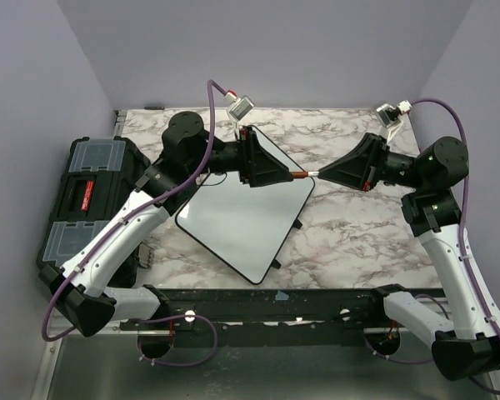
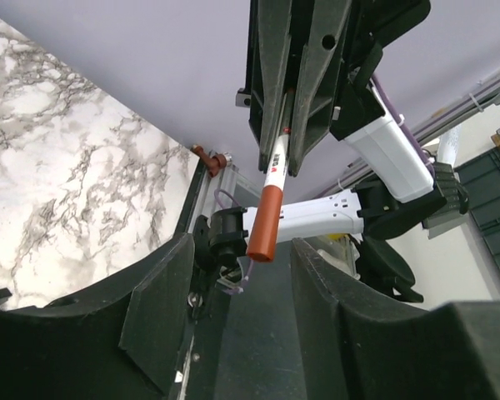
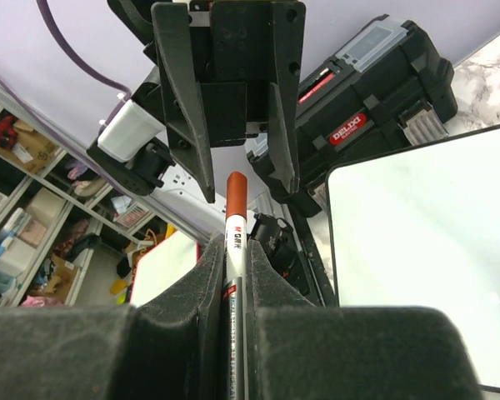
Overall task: Write a sentence on the whiteboard
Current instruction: Open the pen cap from the whiteboard marker.
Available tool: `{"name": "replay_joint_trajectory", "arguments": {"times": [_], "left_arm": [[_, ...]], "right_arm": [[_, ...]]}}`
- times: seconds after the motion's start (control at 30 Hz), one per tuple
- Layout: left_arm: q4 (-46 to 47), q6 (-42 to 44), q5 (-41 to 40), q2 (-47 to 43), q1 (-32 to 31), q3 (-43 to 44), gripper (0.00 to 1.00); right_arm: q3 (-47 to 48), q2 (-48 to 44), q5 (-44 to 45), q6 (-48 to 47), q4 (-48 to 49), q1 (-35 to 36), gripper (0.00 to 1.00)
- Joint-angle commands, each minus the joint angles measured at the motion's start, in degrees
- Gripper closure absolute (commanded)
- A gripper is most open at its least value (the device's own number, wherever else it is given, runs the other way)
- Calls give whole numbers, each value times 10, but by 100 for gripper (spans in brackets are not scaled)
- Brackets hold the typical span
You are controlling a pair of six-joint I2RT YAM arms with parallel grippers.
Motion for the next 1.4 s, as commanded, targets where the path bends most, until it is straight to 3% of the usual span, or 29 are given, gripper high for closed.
{"name": "replay_joint_trajectory", "arguments": {"times": [0.0, 0.37, 0.63, 0.73, 1.37], "left_arm": [[49, -18, 10, 2, -7, 4, 50], [64, -27, 19, 22, -24, 7, 63], [82, -43, 16, 36, -33, 16, 84], [83, -45, 13, 38, -33, 16, 99], [72, -43, 12, -12, 23, -43, 100]], "right_arm": [[-9, -12, 1, 9, 13, 1, 99], [-9, -8, 0, 8, 12, 1, 99], [-13, -8, -1, 4, 8, 1, 99], [-14, -9, 2, -4, -3, 1, 99], [-22, -30, 48, -55, -82, 1, 99]]}}
